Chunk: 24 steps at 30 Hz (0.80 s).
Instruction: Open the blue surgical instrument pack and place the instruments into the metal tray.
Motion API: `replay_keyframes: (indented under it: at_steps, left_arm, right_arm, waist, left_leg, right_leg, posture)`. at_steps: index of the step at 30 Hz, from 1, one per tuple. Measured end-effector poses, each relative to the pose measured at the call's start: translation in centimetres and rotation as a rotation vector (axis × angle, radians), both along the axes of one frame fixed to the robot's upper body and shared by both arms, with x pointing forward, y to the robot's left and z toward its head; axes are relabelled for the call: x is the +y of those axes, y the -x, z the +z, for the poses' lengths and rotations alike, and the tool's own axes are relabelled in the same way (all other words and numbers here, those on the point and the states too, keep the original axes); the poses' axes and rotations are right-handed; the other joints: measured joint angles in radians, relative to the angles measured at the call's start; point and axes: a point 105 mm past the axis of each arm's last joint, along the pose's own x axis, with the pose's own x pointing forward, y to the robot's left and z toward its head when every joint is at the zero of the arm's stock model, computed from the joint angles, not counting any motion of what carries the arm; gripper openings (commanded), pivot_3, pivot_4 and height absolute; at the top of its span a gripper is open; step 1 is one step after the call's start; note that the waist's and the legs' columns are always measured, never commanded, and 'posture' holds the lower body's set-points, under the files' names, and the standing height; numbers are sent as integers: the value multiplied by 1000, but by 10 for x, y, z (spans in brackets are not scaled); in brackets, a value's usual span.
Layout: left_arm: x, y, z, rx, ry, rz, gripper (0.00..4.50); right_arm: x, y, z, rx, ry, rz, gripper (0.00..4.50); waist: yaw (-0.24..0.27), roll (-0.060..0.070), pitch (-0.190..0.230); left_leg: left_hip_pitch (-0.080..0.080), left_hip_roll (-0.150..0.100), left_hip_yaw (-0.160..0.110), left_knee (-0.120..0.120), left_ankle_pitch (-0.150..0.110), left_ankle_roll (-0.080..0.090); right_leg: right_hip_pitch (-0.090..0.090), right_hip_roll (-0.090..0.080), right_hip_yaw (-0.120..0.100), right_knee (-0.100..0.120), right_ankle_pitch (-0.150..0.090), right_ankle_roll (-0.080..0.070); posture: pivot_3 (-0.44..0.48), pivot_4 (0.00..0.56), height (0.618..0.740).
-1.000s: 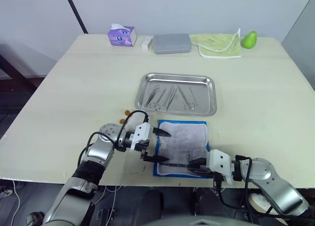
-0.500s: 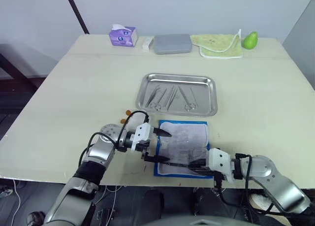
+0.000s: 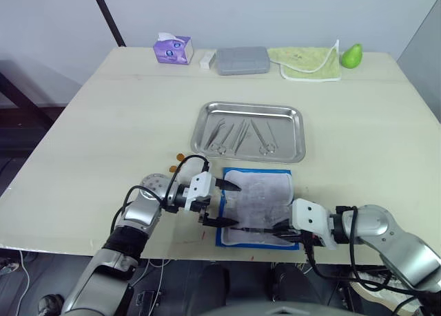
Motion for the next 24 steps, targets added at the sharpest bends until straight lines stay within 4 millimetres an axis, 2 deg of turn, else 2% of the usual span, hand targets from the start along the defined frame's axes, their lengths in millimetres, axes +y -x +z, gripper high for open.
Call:
replay_keyframes:
  at_steps: [10,24]
  left_arm:
    - [-1,0,0,-2,0,1,4500]
    - [-6,0,1,-10,-17,8,4500]
  right_arm:
    - [2,-1,13,-10,61,22,14]
    - [5,-1,6,-9,150,45,14]
  waist:
    - [0,0,0]
    - [3,1,0]
  left_leg:
    - [-1,0,-1,0,0,0]
    - [-2,0,-2,2,0,0]
  right_leg:
    - [0,-1,-1,0,0,0]
    - [0,-2,-3,0,0,0]
  posture:
    - [0,150,740]
    - [0,150,740]
